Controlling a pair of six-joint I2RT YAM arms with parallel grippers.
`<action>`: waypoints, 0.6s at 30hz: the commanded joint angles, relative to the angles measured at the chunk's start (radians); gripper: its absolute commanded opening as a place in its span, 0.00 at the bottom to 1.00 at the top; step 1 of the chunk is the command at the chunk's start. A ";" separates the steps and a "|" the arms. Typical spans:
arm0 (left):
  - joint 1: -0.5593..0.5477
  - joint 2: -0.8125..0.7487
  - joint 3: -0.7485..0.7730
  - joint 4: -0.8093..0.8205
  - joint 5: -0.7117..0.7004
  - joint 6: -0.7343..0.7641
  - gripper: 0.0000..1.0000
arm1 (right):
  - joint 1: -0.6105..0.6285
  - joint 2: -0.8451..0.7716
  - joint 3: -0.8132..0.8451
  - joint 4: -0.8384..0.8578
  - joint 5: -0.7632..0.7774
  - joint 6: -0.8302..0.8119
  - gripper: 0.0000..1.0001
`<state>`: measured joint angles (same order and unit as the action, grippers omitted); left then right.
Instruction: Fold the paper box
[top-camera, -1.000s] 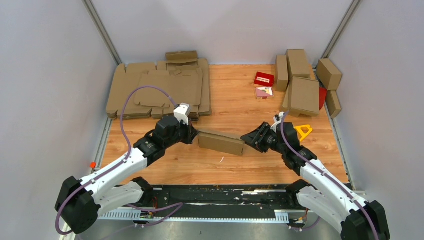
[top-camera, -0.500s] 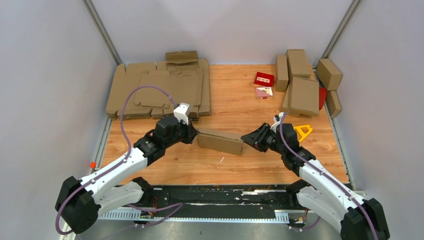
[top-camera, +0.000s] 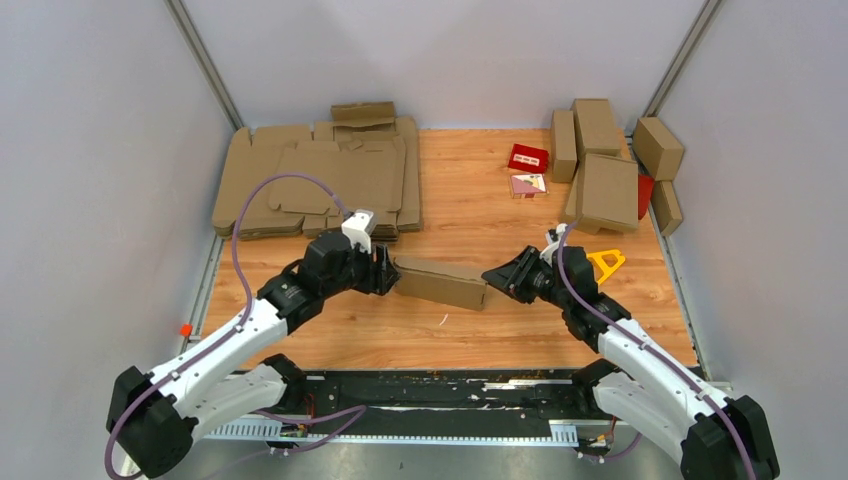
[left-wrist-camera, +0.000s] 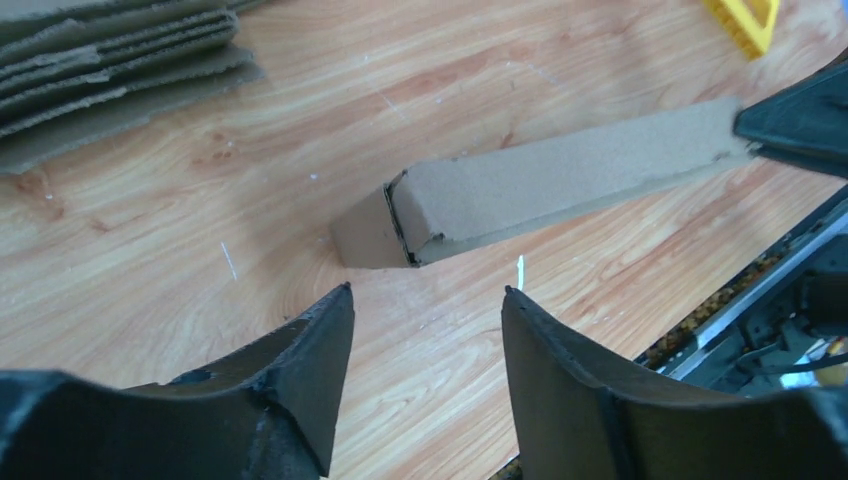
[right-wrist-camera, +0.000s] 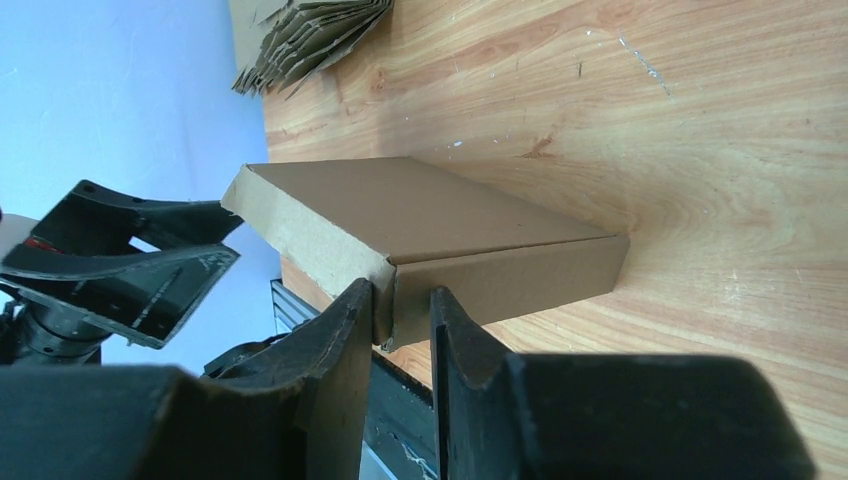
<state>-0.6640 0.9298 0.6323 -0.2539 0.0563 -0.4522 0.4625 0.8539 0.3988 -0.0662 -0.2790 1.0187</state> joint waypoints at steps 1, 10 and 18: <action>0.057 -0.030 0.058 0.014 0.073 -0.036 0.67 | 0.006 0.022 -0.027 -0.084 0.017 -0.056 0.00; 0.124 0.072 0.097 0.083 0.153 -0.083 0.68 | 0.007 0.021 -0.020 -0.084 0.003 -0.067 0.00; 0.174 0.122 0.023 0.156 0.177 -0.125 0.52 | 0.006 0.022 -0.022 -0.077 -0.001 -0.069 0.00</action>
<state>-0.5083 1.0401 0.6884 -0.1562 0.2081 -0.5484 0.4625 0.8539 0.3988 -0.0628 -0.2901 0.9916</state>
